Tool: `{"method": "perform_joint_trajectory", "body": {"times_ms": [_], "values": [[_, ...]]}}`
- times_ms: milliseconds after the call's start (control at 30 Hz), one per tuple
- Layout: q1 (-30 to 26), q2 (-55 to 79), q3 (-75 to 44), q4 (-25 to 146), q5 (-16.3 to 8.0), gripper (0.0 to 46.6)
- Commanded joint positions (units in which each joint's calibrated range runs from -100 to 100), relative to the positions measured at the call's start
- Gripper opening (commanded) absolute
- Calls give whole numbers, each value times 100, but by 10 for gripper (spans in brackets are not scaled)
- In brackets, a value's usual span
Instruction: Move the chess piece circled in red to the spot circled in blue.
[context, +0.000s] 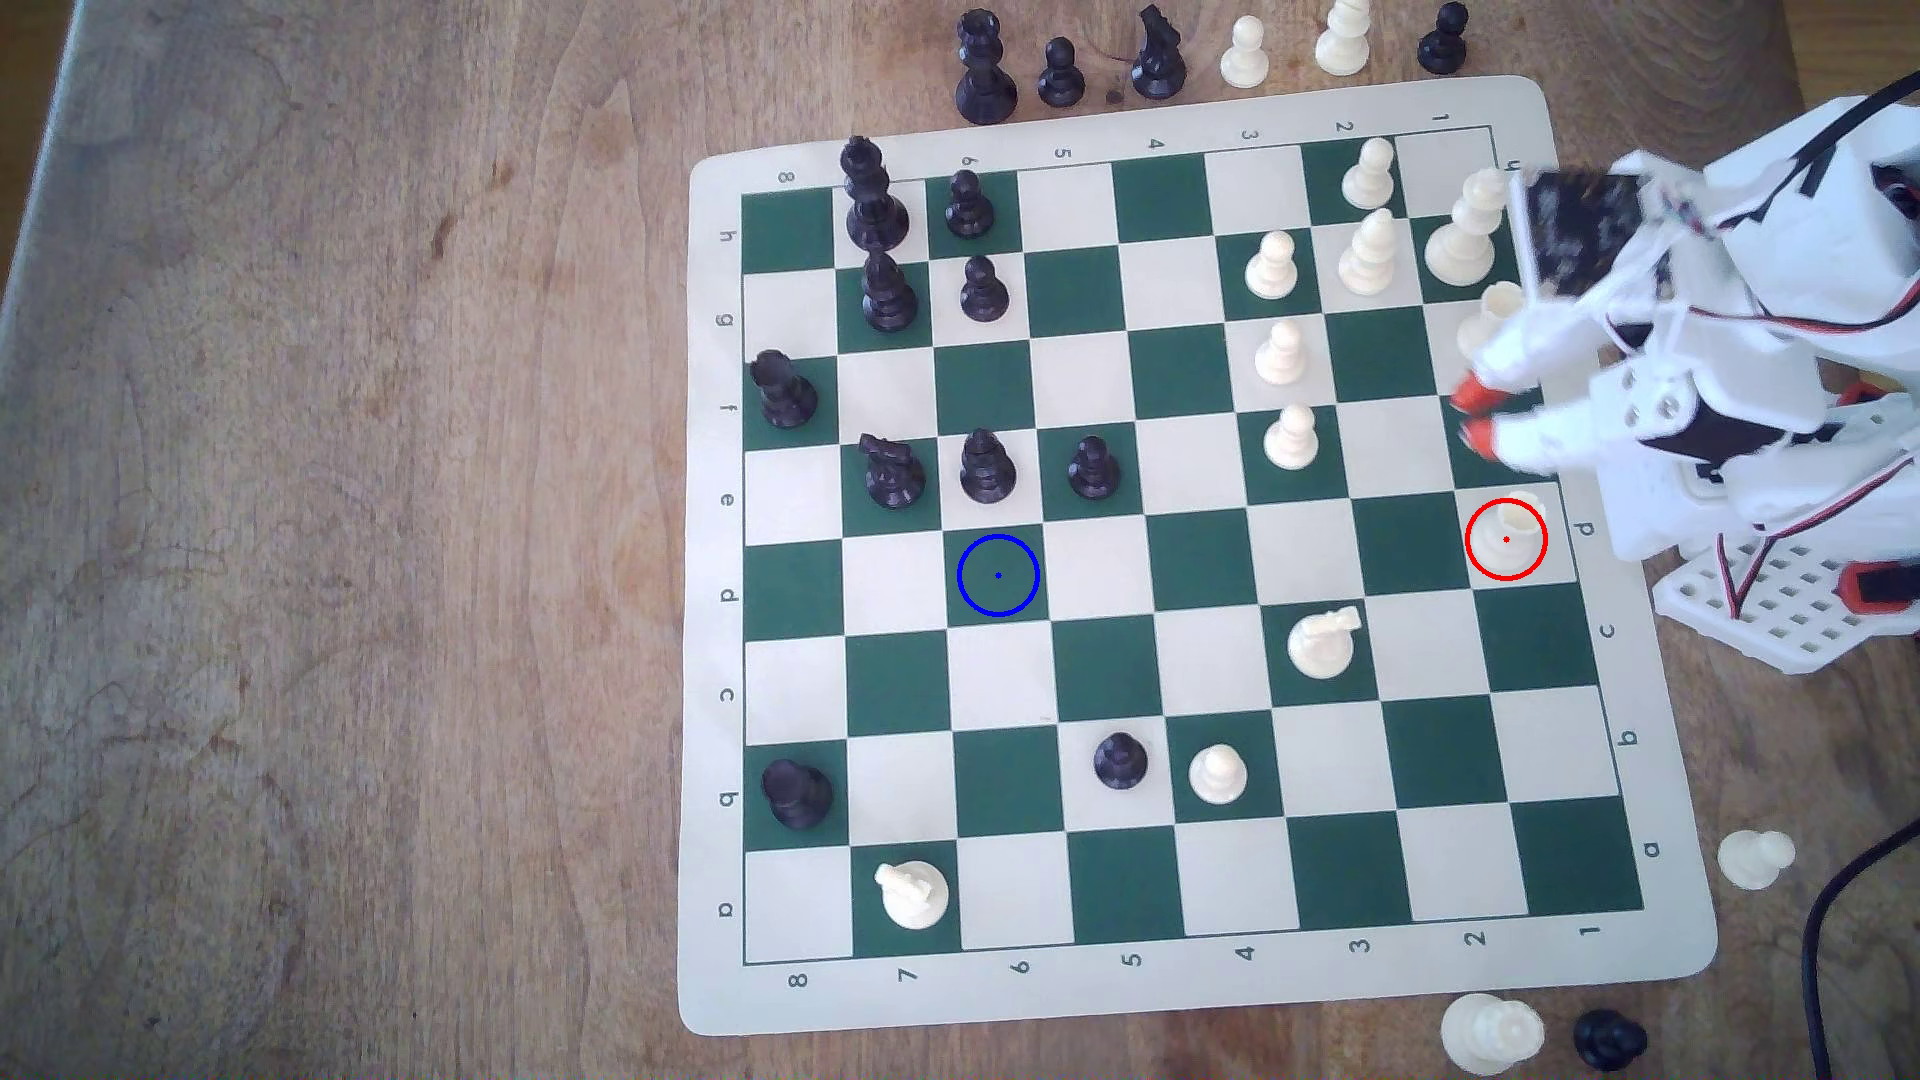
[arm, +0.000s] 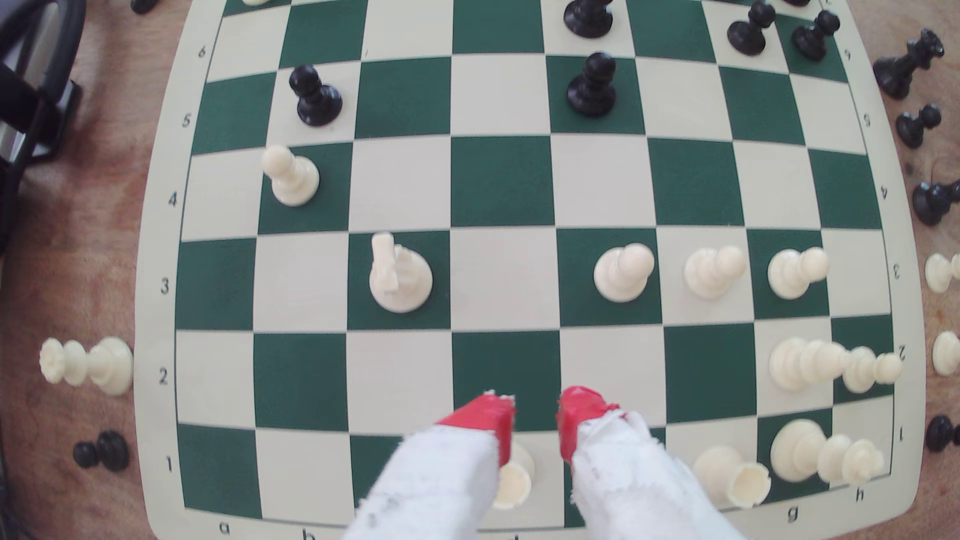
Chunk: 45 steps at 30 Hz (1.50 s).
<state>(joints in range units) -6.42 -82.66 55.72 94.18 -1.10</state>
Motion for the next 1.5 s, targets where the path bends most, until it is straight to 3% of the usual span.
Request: {"method": "perform_joint_trajectory", "body": {"times_ms": [0, 67, 867, 1100, 1467], "values": [[-74, 405, -177, 254, -15, 132], [-98, 473, -32, 377, 15, 162], [98, 1695, 1409, -729, 88, 178], [28, 2018, 1282, -786, 88, 173], [442, 2094, 1373, -901, 254, 184]]}}
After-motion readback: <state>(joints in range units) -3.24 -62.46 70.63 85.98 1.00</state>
